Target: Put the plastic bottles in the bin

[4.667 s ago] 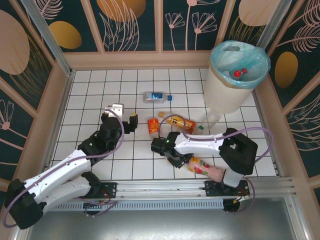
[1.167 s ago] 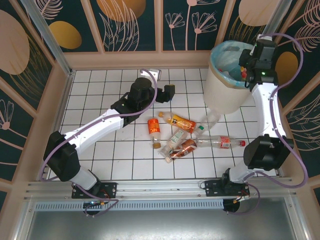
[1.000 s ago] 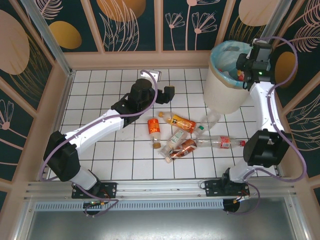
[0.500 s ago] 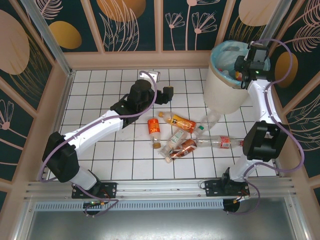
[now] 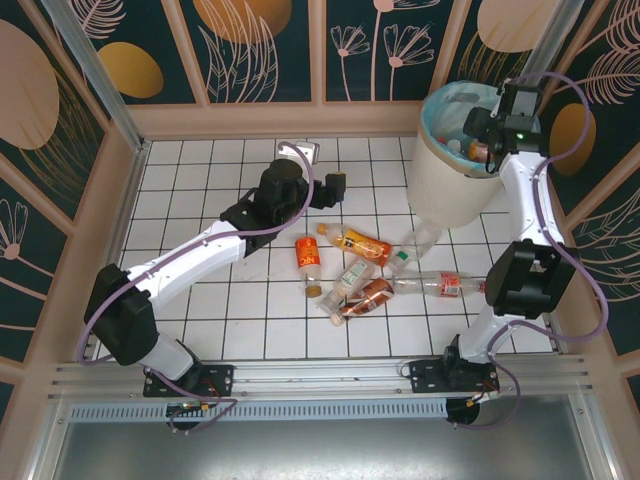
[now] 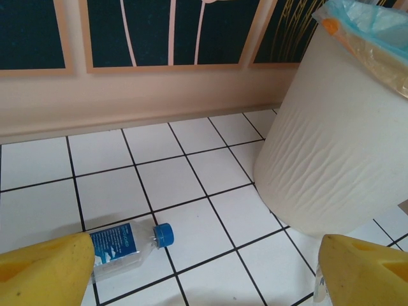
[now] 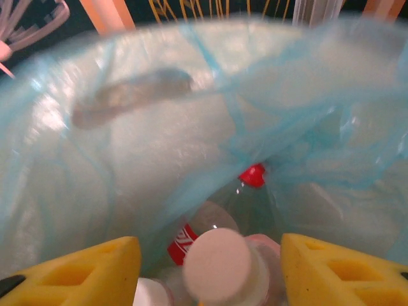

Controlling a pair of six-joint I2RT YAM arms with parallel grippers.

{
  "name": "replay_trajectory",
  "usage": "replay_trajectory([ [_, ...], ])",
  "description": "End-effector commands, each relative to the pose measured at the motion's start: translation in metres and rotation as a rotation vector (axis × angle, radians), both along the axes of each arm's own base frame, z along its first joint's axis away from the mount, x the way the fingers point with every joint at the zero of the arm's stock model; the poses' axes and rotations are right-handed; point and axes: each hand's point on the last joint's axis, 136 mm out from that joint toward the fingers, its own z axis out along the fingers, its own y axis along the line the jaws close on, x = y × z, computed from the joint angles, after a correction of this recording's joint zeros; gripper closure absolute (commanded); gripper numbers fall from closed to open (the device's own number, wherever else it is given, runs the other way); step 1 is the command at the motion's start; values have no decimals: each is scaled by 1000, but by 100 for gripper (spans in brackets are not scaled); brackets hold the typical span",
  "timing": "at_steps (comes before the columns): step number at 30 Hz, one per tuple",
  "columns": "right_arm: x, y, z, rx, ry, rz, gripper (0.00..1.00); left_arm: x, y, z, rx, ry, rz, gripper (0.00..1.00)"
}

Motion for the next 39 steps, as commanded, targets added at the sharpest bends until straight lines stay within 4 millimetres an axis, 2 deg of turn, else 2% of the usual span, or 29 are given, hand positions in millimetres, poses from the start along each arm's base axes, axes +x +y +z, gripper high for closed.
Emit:
replay_trajectory([
  [1,-14,11,48,-15,-76,-1,34,-4,9,27,-28,-47,17,9],
  [4,-28,24,74,-15,-132,19,32,-6,12,29,-38,-46,27,9],
  [8,-45,45,93,25,-190,80,32,-9,14,27,-51,-31,31,9],
  [11,-60,72,99,63,-213,156,33,-12,16,23,-63,-12,31,9],
  [13,-72,99,99,72,-220,215,34,-14,17,20,-66,2,31,9],
  [16,-93,139,91,89,-224,312,34,-17,19,15,-66,21,34,9],
  [20,-126,189,67,132,-214,447,35,-22,21,8,-57,50,27,9],
  [23,-153,221,33,146,-155,548,35,-28,24,-1,-41,78,16,9],
  [25,-173,237,2,135,-77,601,36,-33,28,-9,-26,94,16,9],
  [27,-187,238,-29,136,12,570,36,-37,33,-18,-11,106,24,9],
  [29,-195,219,-61,161,106,423,36,-41,38,-26,-3,121,33,9],
  [31,-208,197,-83,212,145,289,34,-44,41,-35,-2,138,36,9],
  [36,-242,164,-98,476,58,98,26,-53,28,-46,-9,157,-54,10],
  [39,-253,134,-101,543,34,-14,24,-56,15,-47,4,149,-126,11],
])
